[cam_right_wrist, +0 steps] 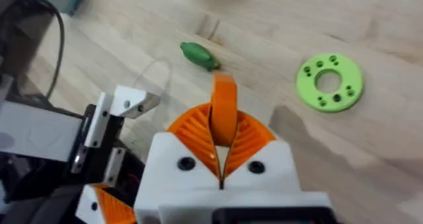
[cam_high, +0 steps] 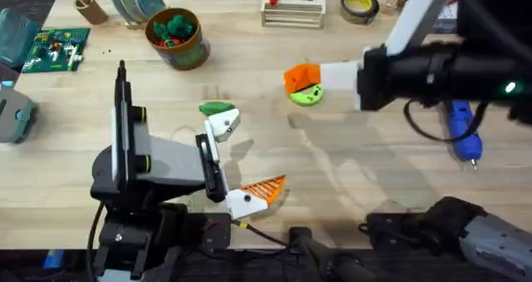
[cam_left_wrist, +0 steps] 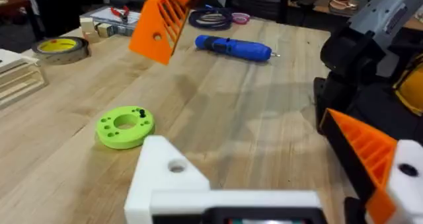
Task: Pick up the gripper from the table and insert it into the empty holder that is missing its gripper. Then pick up a screw, insert it into the mounting hole, and use the screwdriver to tighten it. Finally, clean up the table by picking up the vegetable and placing it into the bucket.
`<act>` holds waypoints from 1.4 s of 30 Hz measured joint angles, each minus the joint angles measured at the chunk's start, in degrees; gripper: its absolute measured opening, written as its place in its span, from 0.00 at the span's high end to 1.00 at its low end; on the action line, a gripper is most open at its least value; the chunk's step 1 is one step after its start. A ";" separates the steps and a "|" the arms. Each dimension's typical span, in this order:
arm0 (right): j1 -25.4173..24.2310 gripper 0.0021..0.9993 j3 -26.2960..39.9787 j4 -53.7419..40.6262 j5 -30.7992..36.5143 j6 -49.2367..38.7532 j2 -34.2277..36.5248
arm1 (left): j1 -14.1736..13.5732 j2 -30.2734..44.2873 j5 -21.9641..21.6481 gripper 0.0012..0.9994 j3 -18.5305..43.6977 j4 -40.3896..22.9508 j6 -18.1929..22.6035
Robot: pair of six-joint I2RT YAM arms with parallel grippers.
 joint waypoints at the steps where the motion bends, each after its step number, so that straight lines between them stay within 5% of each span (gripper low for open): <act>1: 0.09 0.99 -1.82 1.79 -0.49 1.63 -0.73 | 0.00 0.00 -0.01 0.01 0.00 0.00 0.00; 7: 2.28 0.99 -12.98 17.46 -6.26 10.49 -4.01 | 0.00 -0.02 -0.02 0.01 0.00 0.00 0.00; 19: 3.89 0.99 -14.55 28.06 -18.70 21.98 0.41 | 0.00 0.00 0.00 0.01 0.00 0.00 0.00; 32: 1.78 0.99 -14.57 29.48 -38.73 25.10 8.68 | 0.00 -0.01 0.02 0.01 0.00 0.00 -0.79; 42: -1.22 0.99 -16.21 26.23 -41.74 23.13 9.13 | 0.00 0.00 0.02 0.01 0.00 0.00 -0.79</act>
